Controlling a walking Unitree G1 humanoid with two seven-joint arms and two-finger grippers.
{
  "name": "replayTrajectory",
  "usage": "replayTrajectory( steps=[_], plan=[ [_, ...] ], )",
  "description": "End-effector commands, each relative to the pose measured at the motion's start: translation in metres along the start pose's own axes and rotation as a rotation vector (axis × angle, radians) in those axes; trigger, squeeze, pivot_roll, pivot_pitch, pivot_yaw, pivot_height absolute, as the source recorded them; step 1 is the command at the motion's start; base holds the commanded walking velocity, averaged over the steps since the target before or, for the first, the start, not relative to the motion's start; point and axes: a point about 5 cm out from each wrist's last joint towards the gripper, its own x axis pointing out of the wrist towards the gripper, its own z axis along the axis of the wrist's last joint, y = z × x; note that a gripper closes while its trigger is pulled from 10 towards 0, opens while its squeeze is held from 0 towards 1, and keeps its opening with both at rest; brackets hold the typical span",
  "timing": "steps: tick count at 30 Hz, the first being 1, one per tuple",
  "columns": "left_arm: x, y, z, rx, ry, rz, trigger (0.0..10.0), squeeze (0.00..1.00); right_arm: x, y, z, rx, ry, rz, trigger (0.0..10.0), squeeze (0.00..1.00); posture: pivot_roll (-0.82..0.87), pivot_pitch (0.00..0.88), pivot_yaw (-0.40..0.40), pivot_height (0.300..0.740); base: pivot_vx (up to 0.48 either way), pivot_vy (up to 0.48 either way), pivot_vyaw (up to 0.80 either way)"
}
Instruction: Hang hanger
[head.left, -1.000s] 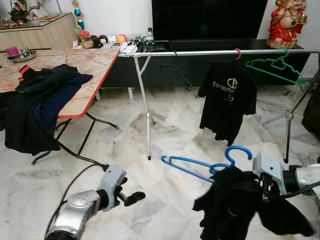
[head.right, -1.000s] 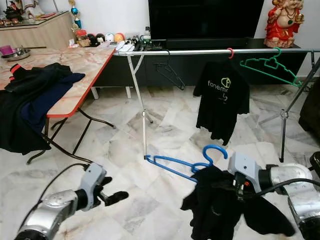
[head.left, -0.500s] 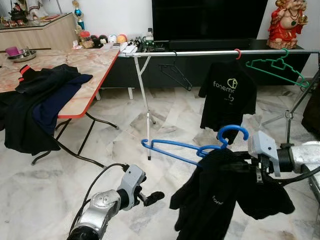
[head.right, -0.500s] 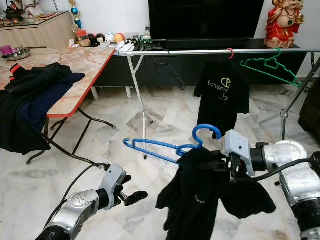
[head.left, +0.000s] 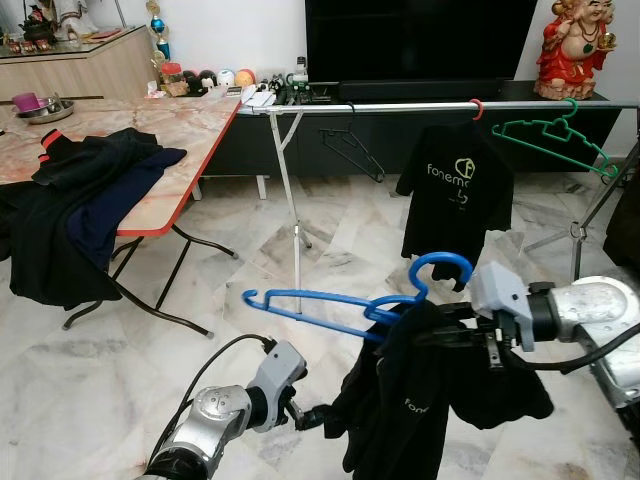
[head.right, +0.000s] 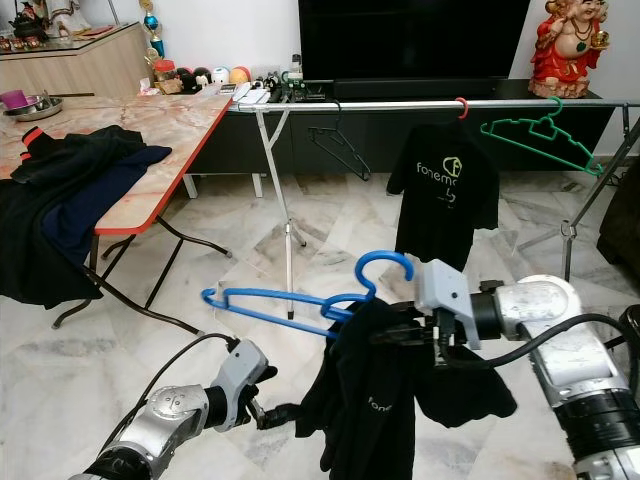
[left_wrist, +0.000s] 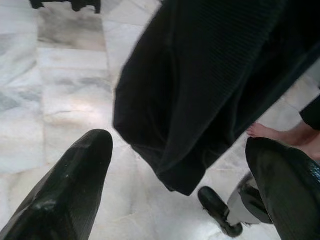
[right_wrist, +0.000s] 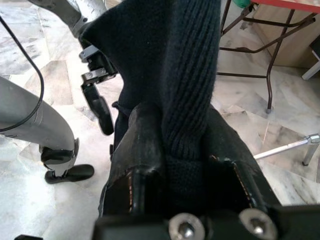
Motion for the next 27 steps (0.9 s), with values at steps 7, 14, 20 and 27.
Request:
replayTrajectory(
  steps=[7, 14, 20, 27],
  plan=[
    [0.005, 0.002, 0.007, 0.027, 0.002, 0.017, 10.0, 0.0, 0.007, -0.004, 0.027, -0.095, -0.046, 0.015, 0.0, 0.0, -0.02, 0.0, 0.005, 0.74, 0.0, 0.0, 0.0],
    [0.008, 0.002, 0.008, 0.007, -0.006, 0.039, 8.4, 0.0, 0.004, -0.009, 0.035, -0.113, -0.064, -0.017, 0.0, 0.0, -0.02, 0.0, 0.004, 0.74, 0.0, 0.0, 0.0],
    [0.009, 0.002, 0.006, 0.004, 0.005, 0.042, 0.0, 0.0, 0.005, -0.011, 0.038, -0.117, -0.076, -0.036, 0.0, 0.0, -0.02, 0.004, 0.005, 0.74, 0.0, 0.0, 0.0],
    [0.009, 0.004, 0.005, -0.005, 0.011, 0.085, 0.0, 0.0, 0.008, -0.013, 0.044, -0.127, -0.097, -0.046, 0.0, 0.0, -0.02, 0.008, 0.005, 0.74, 0.0, 0.0, 0.0]
  ],
)
